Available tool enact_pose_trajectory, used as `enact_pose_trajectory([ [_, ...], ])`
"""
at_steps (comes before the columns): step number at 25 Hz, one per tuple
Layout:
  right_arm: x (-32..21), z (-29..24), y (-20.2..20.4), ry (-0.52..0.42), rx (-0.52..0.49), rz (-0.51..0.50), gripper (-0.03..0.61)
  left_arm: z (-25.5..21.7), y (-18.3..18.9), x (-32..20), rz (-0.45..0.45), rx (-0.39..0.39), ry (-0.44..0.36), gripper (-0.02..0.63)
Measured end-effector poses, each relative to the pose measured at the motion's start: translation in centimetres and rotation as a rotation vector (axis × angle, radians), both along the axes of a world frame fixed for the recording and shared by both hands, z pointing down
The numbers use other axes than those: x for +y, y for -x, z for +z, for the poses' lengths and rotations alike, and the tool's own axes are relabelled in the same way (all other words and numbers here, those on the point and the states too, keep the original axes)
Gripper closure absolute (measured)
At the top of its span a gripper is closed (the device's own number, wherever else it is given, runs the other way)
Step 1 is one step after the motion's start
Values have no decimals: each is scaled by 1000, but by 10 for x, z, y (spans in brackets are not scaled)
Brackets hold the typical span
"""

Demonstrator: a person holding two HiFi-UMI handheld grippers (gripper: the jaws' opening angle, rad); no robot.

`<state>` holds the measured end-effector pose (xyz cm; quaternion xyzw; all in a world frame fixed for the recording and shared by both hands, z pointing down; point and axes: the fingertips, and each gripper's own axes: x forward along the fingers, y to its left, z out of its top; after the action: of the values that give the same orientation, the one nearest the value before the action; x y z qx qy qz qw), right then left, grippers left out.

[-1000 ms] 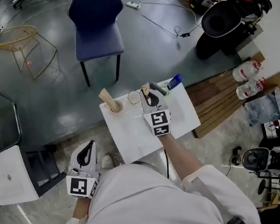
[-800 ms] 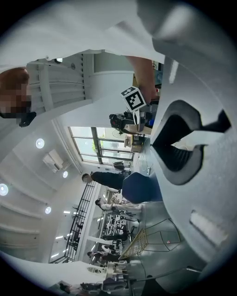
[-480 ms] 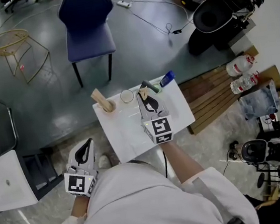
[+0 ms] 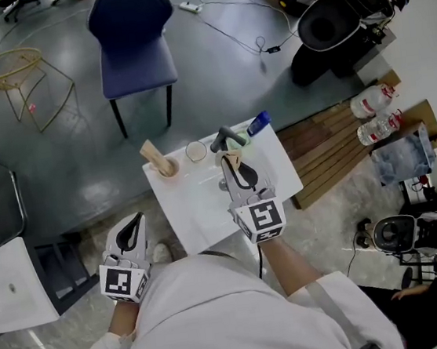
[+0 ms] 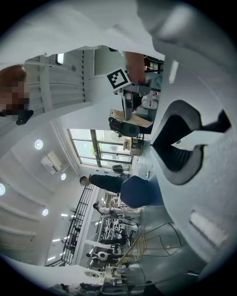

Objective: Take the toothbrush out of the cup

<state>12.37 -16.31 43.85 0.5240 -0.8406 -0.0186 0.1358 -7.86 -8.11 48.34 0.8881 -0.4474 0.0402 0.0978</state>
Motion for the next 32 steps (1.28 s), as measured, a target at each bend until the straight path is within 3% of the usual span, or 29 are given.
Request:
enact_pose_trajectory([
  [12, 31, -13, -21, 11, -34, 57, 555, -3, -15, -6, 46, 10, -3, 607],
  [32, 89, -55, -12, 7, -50, 42, 555, 4, -11, -4, 49, -21, -50, 602],
])
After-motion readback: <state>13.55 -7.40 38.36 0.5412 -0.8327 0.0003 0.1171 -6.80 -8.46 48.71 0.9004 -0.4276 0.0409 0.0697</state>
